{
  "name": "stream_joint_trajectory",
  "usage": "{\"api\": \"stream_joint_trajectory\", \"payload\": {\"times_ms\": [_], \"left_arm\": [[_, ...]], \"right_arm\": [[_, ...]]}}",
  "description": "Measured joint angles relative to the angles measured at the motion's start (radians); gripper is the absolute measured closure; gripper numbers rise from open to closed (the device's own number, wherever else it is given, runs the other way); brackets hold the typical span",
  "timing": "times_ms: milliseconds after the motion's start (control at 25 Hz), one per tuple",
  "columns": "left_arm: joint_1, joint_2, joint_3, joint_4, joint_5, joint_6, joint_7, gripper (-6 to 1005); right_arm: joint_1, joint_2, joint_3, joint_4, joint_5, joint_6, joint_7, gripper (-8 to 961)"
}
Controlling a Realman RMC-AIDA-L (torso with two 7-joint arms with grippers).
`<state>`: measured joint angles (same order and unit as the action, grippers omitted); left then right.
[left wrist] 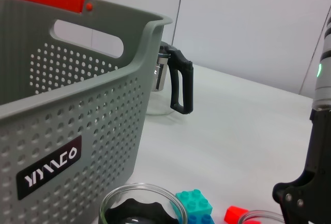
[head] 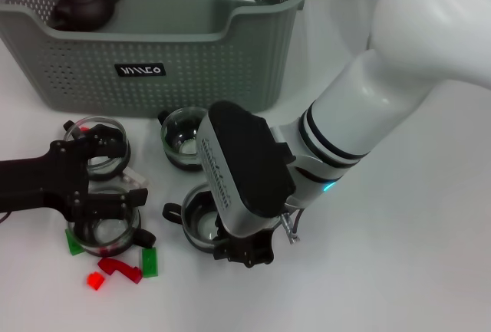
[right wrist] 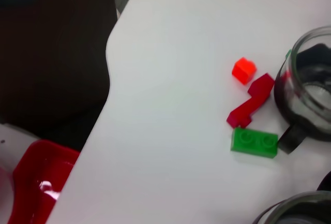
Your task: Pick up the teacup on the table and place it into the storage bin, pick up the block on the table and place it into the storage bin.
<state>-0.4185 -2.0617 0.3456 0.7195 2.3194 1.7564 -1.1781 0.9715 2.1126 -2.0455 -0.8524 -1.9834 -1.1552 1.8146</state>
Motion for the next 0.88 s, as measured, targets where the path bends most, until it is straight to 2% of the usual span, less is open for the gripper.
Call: {"api": "stream_joint_trajectory", "payload": {"times_ms": [240,560,720,880], "left_arm": [[0.01,0.003,-0.001,0.006,0.0,-0.004,0.001,67],[0.015,0.01,-0.001,0.011,0.0,0.006,0.002,67],[0.012,0.011,0.0,0.012,0.0,0.009,0.003,67],[0.008,0.012,0.0,0.012,0.0,0.015,0.002,67]], "right_arm": [[-0.032,-0.01,0.042,-0.106,-0.068,-0.068,0.105,883],[-0.11,-0.011,0.214,-0.355,-0.172,-0.285,0.254,885],[-0.099,-0.012,0.327,-0.468,-0.188,-0.432,0.332,884],[-0.044,-0.013,0.473,-0.594,-0.193,-0.563,0.391,884]]}}
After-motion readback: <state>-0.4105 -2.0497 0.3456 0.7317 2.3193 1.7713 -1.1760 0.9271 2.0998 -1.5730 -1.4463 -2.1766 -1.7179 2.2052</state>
